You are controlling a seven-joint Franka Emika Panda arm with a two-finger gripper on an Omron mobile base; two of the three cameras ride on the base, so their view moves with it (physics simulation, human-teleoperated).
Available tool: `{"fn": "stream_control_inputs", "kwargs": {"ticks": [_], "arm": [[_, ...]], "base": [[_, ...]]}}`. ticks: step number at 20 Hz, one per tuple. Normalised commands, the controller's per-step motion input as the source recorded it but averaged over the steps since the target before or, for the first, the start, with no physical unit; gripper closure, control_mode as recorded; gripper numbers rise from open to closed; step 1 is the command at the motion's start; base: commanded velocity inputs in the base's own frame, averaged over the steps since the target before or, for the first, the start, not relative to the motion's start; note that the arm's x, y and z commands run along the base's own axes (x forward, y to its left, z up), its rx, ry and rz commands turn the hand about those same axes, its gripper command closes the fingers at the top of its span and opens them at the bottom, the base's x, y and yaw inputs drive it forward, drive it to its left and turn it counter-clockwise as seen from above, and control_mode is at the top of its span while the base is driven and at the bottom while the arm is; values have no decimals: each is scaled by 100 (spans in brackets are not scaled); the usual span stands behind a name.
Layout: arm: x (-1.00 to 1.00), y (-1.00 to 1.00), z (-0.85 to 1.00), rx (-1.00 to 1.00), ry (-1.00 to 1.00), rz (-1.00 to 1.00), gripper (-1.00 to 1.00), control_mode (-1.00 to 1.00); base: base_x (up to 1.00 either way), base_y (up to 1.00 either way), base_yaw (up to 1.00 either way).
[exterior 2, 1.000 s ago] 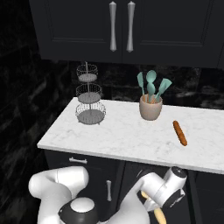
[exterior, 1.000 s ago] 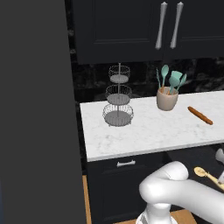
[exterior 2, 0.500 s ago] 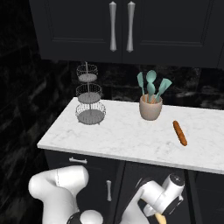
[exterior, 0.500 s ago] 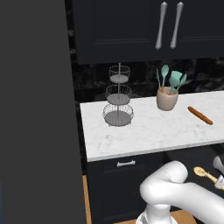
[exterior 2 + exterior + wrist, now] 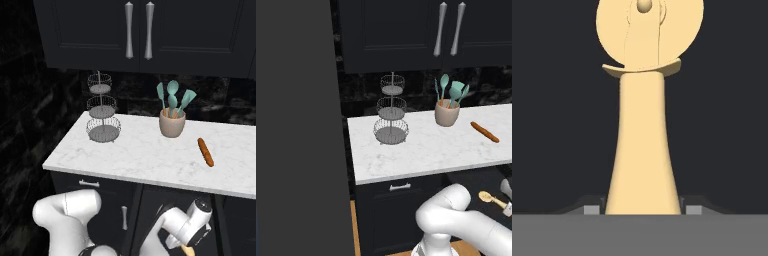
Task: Pick the pizza cutter from the drawer and place it on the counter.
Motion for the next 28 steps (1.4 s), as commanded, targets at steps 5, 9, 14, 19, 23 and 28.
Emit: {"fn": "stream_control_inputs", "kwargs": {"ticks": [5, 9, 14, 19, 23, 28], "arm": [[-55, 7, 48, -1, 1, 0, 100, -100], [-61, 29, 100, 0, 0, 0, 100, -100], [-41, 30, 100, 0, 1, 0, 100, -100], [-7, 7, 100, 0, -11, 0, 100, -100], [4, 5, 100, 1, -33, 4, 100, -100], [73, 45, 98, 0, -5, 8, 100, -100]], "base": [[0, 0, 0], [0, 0, 0], [0, 0, 0], [0, 0, 0], [0, 0, 0], [0, 0, 0]]}}
